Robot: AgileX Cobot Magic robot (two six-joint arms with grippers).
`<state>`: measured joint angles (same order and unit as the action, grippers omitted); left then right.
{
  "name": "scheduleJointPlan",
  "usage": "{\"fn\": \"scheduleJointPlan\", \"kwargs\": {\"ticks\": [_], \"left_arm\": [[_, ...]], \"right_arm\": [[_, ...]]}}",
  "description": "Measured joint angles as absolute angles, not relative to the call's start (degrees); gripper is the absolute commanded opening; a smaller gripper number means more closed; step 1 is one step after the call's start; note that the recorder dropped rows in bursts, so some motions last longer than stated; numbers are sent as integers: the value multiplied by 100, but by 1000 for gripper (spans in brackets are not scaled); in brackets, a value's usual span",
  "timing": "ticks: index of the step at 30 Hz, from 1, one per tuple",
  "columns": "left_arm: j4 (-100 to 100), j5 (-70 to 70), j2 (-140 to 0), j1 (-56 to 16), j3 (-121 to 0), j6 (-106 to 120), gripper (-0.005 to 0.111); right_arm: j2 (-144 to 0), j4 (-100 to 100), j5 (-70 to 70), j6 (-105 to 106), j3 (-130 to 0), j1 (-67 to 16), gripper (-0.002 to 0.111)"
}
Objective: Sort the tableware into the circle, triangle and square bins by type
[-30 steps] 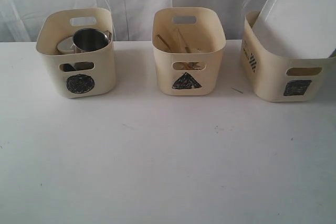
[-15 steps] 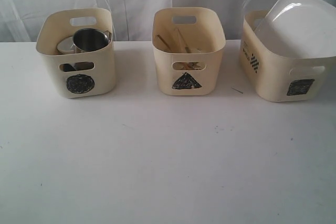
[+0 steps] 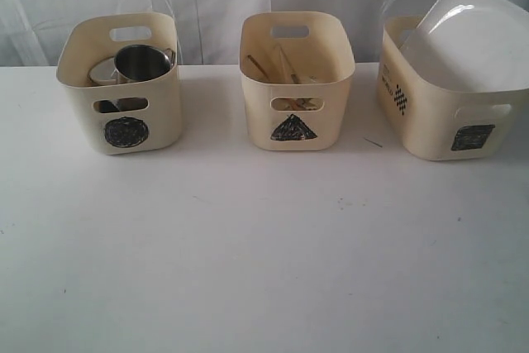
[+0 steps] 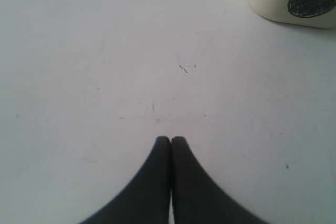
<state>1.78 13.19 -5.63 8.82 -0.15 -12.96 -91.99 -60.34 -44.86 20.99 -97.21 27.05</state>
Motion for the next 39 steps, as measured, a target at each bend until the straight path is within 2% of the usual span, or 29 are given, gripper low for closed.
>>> {"fn": "scheduleJointPlan", "kwargs": {"ticks": [2,5,9,15,23,28,39], "left_arm": [[178,1319,-563,882,-15,-1296,0],[178,1319,-563,882,-15,-1296,0],[178,1319,-563,882,-15,-1296,0],[178,1319,-563,882,-15,-1296,0],[178,1319,-563,882,-15,-1296,0],[178,1319,-563,882,-15,-1296,0],[178,1319,-563,882,-15,-1296,0]], "right_arm": [[-8790,-6407,-3822,2008,-9276,2490,0],[-7819,-6806,-2043,1985,-8515,1953,0],[-6532,-6657,-838,3376,-7807,1389,0],[-4831,-6252,-1809,4879,-6604,1172,0],[-2661,-6035,-2121,5004,-4370,1169,0],[-1315,-5837,-2837,4926,-3564,1134,0],[-736,-5258,-2896,4796,-1815,641,0]]}}
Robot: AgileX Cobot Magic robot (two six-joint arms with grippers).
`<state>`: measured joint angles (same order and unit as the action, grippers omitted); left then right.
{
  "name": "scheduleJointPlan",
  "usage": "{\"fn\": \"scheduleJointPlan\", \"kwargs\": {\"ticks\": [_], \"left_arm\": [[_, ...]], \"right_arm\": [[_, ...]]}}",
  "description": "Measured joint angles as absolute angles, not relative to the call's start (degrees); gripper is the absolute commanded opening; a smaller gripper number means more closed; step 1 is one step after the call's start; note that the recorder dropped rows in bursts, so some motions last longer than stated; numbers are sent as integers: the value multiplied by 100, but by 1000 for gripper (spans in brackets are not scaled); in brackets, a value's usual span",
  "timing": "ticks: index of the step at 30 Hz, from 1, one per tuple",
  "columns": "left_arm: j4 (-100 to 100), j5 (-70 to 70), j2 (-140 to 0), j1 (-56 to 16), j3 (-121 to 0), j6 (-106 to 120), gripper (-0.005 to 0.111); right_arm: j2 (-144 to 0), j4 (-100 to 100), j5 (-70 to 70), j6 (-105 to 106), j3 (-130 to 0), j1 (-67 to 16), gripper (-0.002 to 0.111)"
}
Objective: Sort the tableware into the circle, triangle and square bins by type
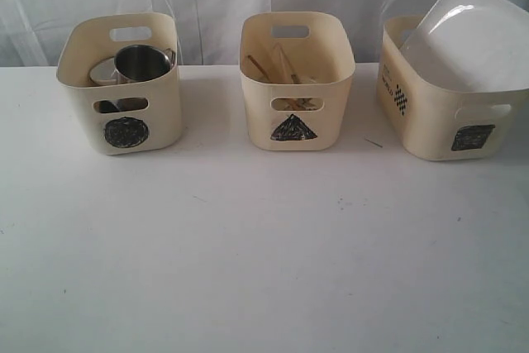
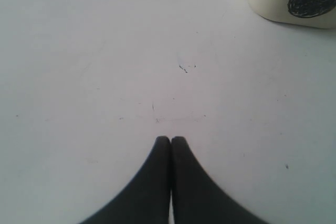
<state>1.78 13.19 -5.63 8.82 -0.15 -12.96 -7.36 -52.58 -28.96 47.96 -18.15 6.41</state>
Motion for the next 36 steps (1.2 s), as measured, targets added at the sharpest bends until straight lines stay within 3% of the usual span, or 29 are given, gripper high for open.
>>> {"fn": "scheduleJointPlan", "kwargs": {"ticks": [13,20,36], "left_arm": [[178,1319,-563,882,-15,-1296,0],[188,1319,-563,882,-15,-1296,0],[188,1319,-563,882,-15,-1296,0]], "right_arm": [[-736,-4064,-1782,4668,-411,635,0],[-48,420,-1876,-263,-38,635,0],[-36,837,-2052,-135,-25,56,0]]}}
